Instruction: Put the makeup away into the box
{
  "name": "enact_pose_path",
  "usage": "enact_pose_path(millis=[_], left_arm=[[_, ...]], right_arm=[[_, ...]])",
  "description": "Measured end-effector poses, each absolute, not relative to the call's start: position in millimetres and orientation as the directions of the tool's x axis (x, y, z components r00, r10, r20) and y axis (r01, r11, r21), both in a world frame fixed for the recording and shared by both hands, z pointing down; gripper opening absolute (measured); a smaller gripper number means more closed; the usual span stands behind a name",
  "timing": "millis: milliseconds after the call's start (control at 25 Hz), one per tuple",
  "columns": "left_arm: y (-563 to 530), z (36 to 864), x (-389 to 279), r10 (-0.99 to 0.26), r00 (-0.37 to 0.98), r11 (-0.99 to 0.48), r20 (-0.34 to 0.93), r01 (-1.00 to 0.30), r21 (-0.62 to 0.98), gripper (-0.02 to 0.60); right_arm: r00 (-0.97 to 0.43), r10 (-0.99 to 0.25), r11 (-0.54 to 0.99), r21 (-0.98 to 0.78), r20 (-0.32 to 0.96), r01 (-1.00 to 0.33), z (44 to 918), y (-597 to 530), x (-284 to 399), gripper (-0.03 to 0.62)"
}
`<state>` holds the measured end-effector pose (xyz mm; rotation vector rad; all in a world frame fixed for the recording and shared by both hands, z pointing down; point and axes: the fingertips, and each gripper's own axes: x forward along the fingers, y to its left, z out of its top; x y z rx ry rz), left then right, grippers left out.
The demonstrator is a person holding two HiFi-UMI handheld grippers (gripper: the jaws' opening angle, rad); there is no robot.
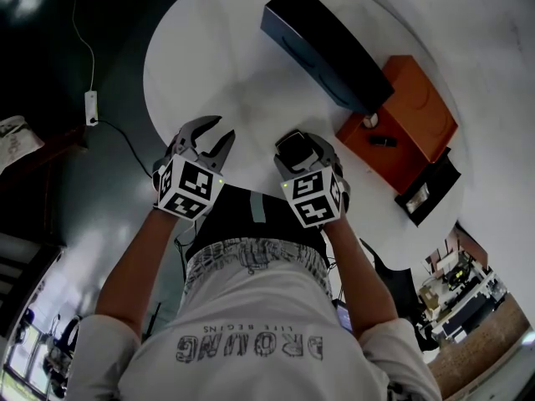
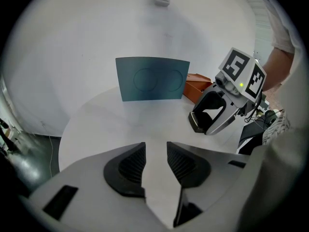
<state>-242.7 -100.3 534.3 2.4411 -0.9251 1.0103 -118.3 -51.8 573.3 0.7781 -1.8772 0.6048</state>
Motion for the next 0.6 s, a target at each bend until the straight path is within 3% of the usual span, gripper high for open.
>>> enact_pose_path(millis=[600], left_arm=[[-107,507,-210,-0.45,0.553,-0.765,0.701,-0.644,0.017,0.155]], right_arm=[[-0.406,-0.36,0.635,-0.098,0.84,-0.766,515,-74,-106,0.342]])
